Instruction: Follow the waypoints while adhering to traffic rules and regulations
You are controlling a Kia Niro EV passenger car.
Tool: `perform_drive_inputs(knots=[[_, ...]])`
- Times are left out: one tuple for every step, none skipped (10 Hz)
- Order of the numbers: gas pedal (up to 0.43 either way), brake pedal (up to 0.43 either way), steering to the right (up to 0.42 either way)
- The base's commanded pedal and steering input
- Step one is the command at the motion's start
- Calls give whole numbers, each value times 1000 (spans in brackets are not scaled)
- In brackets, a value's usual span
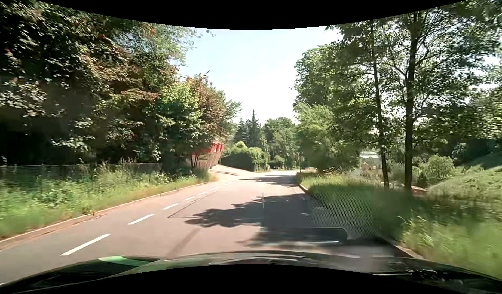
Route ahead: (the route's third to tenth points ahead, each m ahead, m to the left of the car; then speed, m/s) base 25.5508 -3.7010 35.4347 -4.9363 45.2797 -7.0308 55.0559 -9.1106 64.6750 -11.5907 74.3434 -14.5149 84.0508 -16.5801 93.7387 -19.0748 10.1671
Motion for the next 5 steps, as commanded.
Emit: perform_drive_inputs(knots=[[0,116,20],[0,122,20],[0,128,20],[0,128,20],[0,128,20]])
